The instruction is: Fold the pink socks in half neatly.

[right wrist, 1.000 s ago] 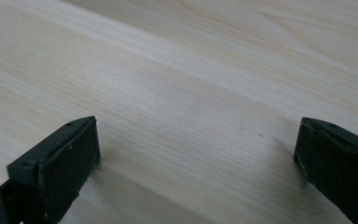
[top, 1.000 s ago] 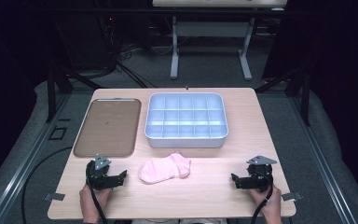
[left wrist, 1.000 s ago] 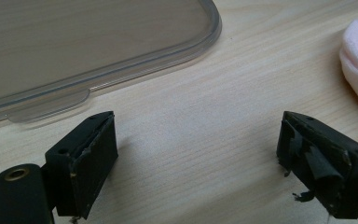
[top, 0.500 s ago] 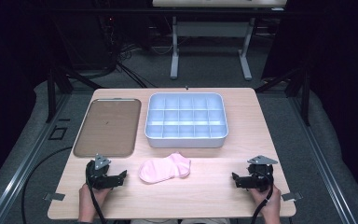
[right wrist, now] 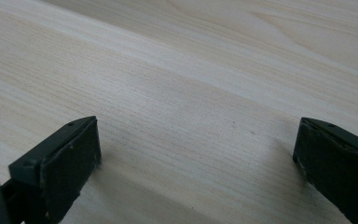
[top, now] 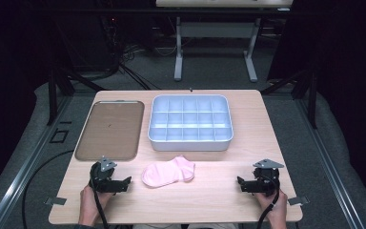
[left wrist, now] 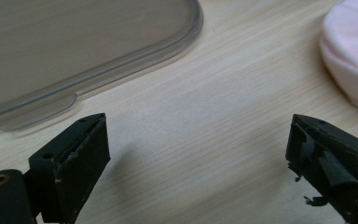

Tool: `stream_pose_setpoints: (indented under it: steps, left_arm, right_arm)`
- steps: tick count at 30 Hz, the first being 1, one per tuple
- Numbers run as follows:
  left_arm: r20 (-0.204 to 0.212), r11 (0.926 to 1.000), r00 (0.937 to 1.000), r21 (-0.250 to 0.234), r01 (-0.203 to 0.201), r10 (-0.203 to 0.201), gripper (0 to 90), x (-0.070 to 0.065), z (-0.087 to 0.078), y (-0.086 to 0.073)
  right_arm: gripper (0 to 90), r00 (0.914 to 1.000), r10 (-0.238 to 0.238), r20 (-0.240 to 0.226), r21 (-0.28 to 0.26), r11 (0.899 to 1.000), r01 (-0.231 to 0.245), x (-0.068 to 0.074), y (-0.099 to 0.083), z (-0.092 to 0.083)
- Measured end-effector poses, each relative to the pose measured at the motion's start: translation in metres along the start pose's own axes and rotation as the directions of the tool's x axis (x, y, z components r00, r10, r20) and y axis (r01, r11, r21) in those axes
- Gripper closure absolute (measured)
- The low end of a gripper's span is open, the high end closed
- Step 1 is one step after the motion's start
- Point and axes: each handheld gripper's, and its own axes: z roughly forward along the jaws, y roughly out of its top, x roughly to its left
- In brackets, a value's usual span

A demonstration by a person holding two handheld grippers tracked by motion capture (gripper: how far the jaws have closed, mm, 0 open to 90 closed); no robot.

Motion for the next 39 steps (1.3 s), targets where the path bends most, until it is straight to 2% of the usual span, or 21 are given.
stream_pose_setpoints:
  steps: [1,5,8,9,10,12,13,15,17,19,20,23,25,29,33,34,35,39]
  left_arm:
    - [0.0,1.0,1.0,0.0,0.0,0.0,6.1,0.0,0.0,0.0]
    - [0.057,0.9998,0.9983,-0.014,-0.011,0.012,3.6,-0.008,-0.007,0.017]
    - [0.087,0.9986,0.995,-0.023,-0.048,0.05,1.3,-0.019,-0.011,0.032]
    - [0.087,0.9986,0.995,-0.023,-0.048,0.05,0.7,-0.019,-0.011,0.032]
    - [0.113,0.996,0.9896,-0.015,-0.088,0.089,0.0,-0.028,-0.012,0.042]
    - [0.145,0.994,0.9834,-0.026,-0.106,0.109,0.0,-0.037,-0.011,0.051]
    - [0.145,0.994,0.9834,-0.026,-0.106,0.109,0.0,-0.037,-0.011,0.051]
    - [0.166,0.9915,0.9775,-0.031,-0.127,0.13,0.0,-0.047,-0.008,0.06]
    - [0.199,0.9884,0.9683,-0.044,-0.145,0.151,0.0,-0.06,-0.003,0.071]
    - [0.216,0.9862,0.9622,-0.047,-0.159,0.165,0.0,-0.069,0.002,0.077]
    - [0.223,0.9858,0.9603,-0.044,-0.162,0.168,0.1,-0.073,0.003,0.08]
    - [0.263,0.9823,0.9465,-0.039,-0.183,0.187,2.6,-0.086,0.013,0.087]
    - [0.284,0.9813,0.9395,-0.035,-0.189,0.191,5.1,-0.093,0.02,0.091]
    - [0.32,0.9828,0.9305,-0.011,-0.184,0.178,12.0,-0.102,0.033,0.094]
    - [0.331,0.9808,0.9267,0.015,-0.194,0.179,17.3,-0.107,0.042,0.094]
    - [0.329,0.9778,0.9251,0.024,-0.208,0.189,17.3,-0.109,0.045,0.094]
    - [0.316,0.9754,0.9284,0.036,-0.217,0.195,20.3,-0.113,0.048,0.093]
    - [0.311,0.9709,0.9274,0.049,-0.234,0.208,26.0,-0.119,0.05,0.091]
  right_arm:
    - [0.3,1.0,0.0,0.0,0.0,1.0,0.0,0.0,0.0,0.0]
    - [0.3,1.0,0.0,0.003,-0.002,1.0,0.0,0.0,0.0,0.0]
    - [0.3,1.0,0.0,0.002,-0.001,1.0,0.0,0.0,0.0,0.0]
    - [0.2,1.0,0.0,0.003,-0.002,1.0,0.0,0.0,0.0,0.0]
    - [0.3,1.0,0.0,0.003,-0.002,1.0,0.0,0.0,0.0,0.0]
    - [0.3,1.0,0.0,0.0,-0.001,1.0,0.0,0.0,0.0,0.0]
    - [0.3,1.0,0.0,-0.001,-0.001,1.0,0.0,0.0,0.0,0.0]
    - [0.3,1.0,-0.003,0.0,0.002,1.0,0.003,0.0,0.0,0.0]
    - [0.3,1.0,-0.002,0.001,0.001,1.0,0.002,0.0,0.0,0.0]
    - [0.3,1.0,-0.003,0.0,0.0,1.0,0.003,0.0,0.0,0.0]
    - [0.3,1.0,-0.003,0.0,0.001,1.0,0.003,0.0,0.0,0.0]
    - [0.3,1.0,-0.004,-0.001,0.001,1.0,0.004,0.0,0.0,0.0]
    - [0.3,1.0,-0.004,-0.001,0.001,1.0,0.004,0.0,0.0,0.0]
    - [0.8,1.0,-0.004,-0.001,-0.001,1.0,0.004,0.0,0.0,0.0]
    - [1.3,1.0,-0.008,-0.004,-0.001,1.0,0.008,0.0,0.0,-0.001]
    - [1.3,1.0,-0.009,-0.004,-0.001,1.0,0.009,0.0,0.0,-0.001]
    - [1.3,1.0,-0.009,-0.004,-0.001,1.0,0.009,0.0,0.0,-0.001]
    - [1.3,1.0,-0.008,-0.004,-0.002,1.0,0.008,0.0,0.0,-0.001]
